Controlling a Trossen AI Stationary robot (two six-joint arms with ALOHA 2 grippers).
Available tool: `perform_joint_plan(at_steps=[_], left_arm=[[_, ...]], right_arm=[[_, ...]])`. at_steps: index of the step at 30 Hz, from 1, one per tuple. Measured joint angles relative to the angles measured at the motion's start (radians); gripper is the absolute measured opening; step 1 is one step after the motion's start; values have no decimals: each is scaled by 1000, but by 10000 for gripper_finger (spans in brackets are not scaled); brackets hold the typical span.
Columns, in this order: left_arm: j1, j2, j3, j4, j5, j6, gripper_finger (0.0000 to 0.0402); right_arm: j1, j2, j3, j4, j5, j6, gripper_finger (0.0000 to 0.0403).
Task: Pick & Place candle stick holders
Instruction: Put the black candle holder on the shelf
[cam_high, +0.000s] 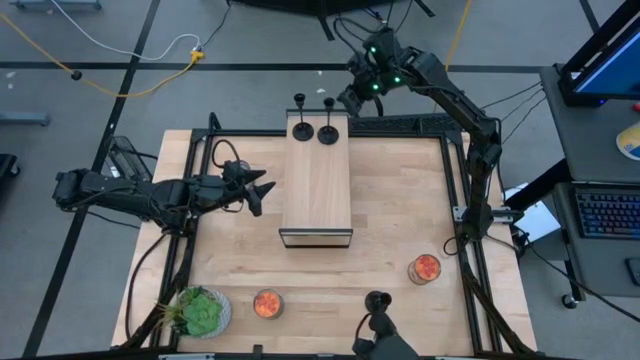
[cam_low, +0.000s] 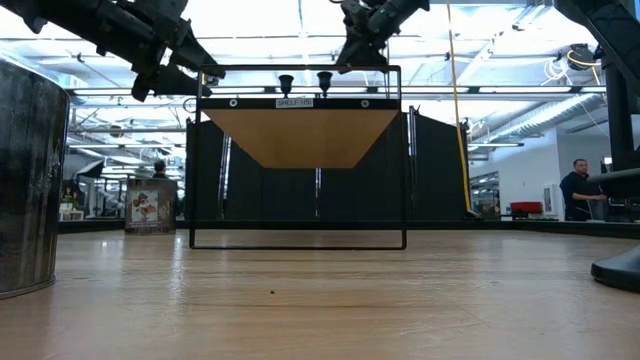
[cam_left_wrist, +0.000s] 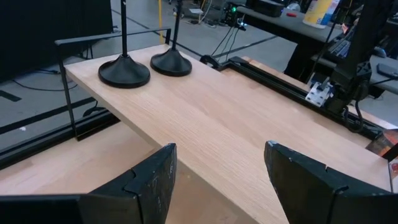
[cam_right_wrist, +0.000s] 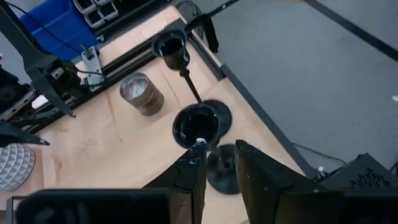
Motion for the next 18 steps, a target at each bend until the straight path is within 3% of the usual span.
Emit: perform_joint_plan(at_steps=[6,11,15,18], left_arm=[[0,-2,0,-6,0,0,250],[0,-20,0,-27,0,0,250],[0,-29,0,-24,0,-1,250],[0,-29,0,-24,0,-3,250]], right_arm=[[12,-40,0,-2,1,-38,77],[59,-115,0,-139,0,-140,68],[118,-176,0,-242,9,-175,50],[169,-209,0,-288,74,-206,25]])
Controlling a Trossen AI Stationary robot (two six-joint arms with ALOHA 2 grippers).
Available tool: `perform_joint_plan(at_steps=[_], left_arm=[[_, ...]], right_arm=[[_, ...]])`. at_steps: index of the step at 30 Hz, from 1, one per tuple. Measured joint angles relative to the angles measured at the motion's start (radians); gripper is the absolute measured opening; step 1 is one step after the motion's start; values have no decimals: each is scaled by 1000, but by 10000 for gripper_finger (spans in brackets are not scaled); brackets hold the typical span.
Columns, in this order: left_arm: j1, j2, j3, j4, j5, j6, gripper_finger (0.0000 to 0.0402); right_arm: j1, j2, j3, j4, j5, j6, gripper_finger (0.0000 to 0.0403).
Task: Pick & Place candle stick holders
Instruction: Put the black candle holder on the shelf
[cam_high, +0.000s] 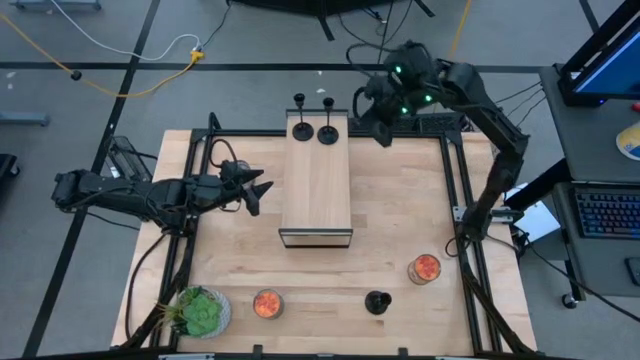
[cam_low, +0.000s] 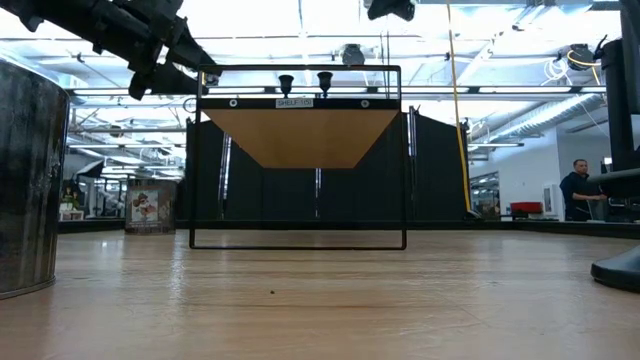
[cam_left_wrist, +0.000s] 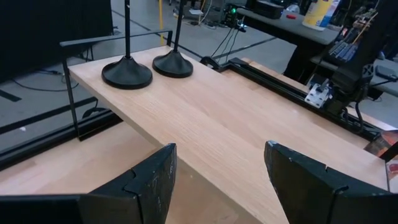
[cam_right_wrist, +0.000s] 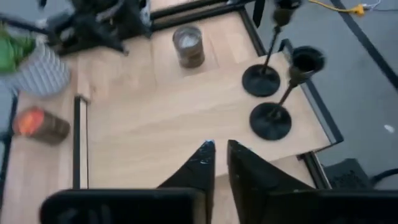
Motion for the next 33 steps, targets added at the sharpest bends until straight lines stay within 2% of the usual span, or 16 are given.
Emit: perform_joint_plan(at_steps=[4,7,10,18,23,28,33], left_arm=[[0,-8,0,-6,0,0,250],[0,-41,0,-20,0,1,250],[-11,-95,0,-53,14,9,250],[-98,-210,0,-104,15,76,250],[-139,-275,-63,-82,5,81,250],[-181,-355,-131,-65,5,78,250],[-222,-436,-191,-42,5,77,250]], right_arm=[[51,-36,0,-6,85,-15,5],[71,-64,-9,-2,89,-15,3],[85,-114,-87,15,89,-12,1],[140,-394,-599,343,143,58,1],[192,-573,-884,496,137,121,0],[251,-719,-1099,601,136,175,0],[321,-831,-1260,696,129,221,0]])
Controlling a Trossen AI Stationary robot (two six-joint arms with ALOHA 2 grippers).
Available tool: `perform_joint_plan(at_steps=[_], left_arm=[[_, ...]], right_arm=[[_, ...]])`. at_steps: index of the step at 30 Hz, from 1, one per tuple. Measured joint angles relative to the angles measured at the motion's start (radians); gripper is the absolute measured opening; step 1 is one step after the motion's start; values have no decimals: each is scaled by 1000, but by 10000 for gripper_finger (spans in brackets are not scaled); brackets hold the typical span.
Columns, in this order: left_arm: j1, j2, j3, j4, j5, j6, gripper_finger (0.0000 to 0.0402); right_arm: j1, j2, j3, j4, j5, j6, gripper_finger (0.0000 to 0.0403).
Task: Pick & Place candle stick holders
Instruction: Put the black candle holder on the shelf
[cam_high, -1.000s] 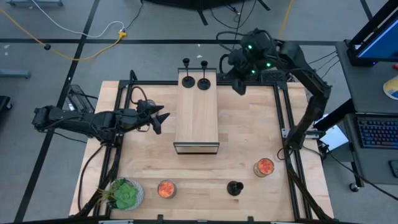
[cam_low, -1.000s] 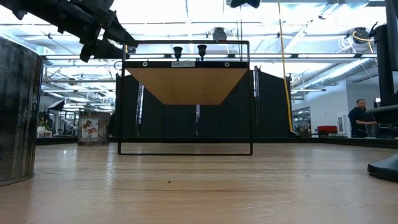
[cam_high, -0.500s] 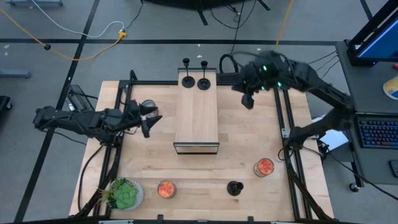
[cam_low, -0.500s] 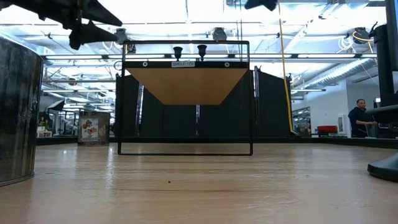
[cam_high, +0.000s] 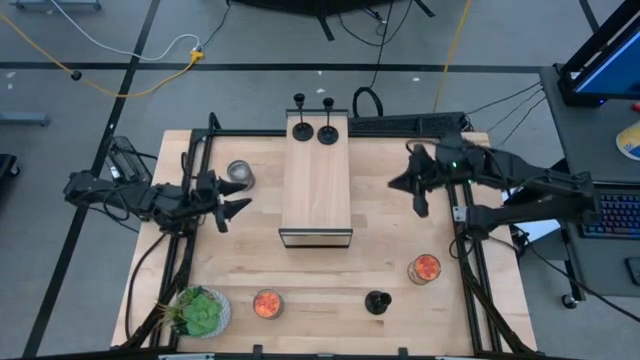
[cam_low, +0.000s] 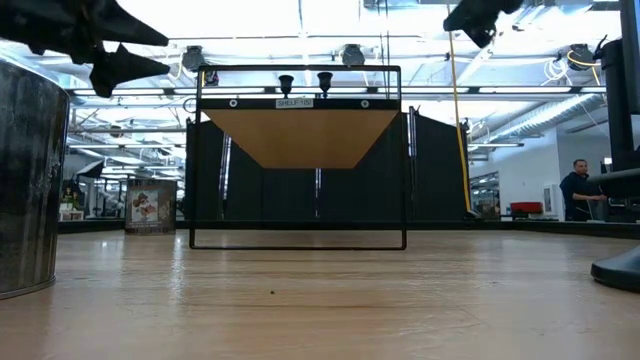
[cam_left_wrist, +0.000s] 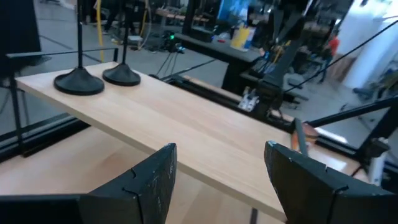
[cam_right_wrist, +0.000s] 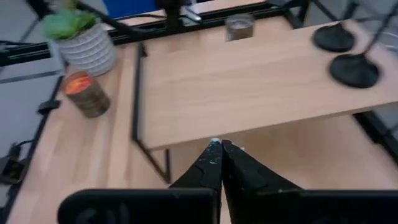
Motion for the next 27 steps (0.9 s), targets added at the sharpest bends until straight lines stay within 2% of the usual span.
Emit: perform_joint_plan(at_steps=[5,9,13,19,27], left_arm=[[-39,-62,-50,18,1,-1,250],[-62,-93,-75,17,0,-13,250],[-75,-113,-95,16,0,-20,250],[-75,-137,-119,16,1,-45,250],[-75,-153,-134,15,2,-47,250]], right_arm=[[64,-81,-128,113,-95,21,0],[120,-111,-208,216,-194,110,0],[211,-111,-240,241,-221,116,0],[369,-74,-241,261,-222,113,0],[575,53,-190,241,-87,169,0]])
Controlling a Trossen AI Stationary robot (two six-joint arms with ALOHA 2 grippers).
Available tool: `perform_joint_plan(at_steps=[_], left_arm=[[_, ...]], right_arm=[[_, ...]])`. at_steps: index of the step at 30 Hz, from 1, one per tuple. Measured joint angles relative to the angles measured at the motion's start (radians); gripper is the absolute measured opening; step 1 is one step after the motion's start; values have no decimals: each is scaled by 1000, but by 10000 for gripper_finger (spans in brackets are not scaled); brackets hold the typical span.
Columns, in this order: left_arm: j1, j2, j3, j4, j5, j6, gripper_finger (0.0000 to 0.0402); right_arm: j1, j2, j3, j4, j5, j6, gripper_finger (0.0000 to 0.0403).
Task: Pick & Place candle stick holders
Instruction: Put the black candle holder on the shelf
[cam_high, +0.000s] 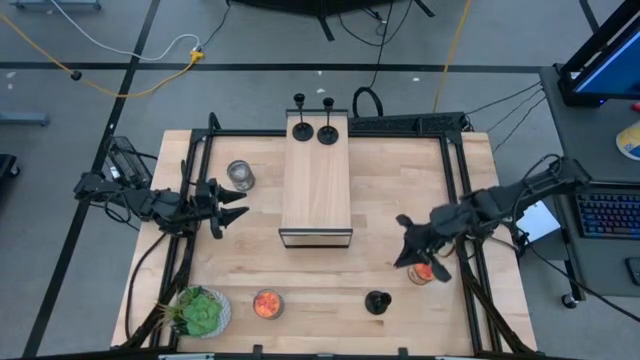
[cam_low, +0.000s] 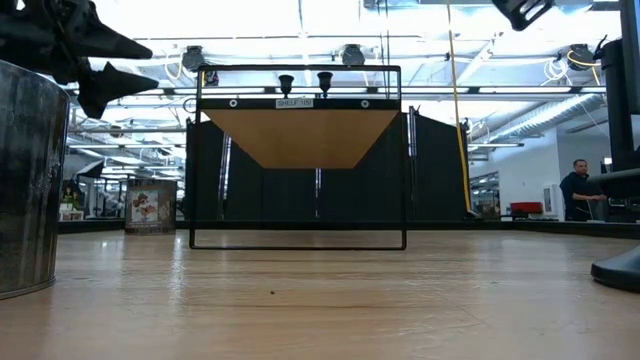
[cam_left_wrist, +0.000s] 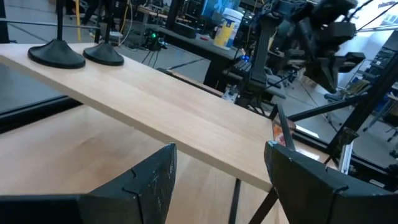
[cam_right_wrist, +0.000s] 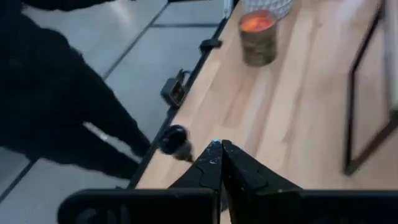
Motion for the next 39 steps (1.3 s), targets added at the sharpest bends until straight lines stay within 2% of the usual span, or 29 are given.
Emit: perform_joint_plan(at_steps=[6,10,16,24,39], left_arm=[[0,0,0,0,75,-7,250],[0,1,0,0,113,-19,250],[0,0,0,1,148,-6,250],[0,0,0,0,150,6,250],[0,0,0,0,177,20,250]], right_arm=[[99,139,181,-220,97,22,0],[137,246,309,-361,102,37,0],[180,382,441,-456,96,51,0],[185,476,513,-461,96,121,0],[176,498,514,-481,65,254,1]])
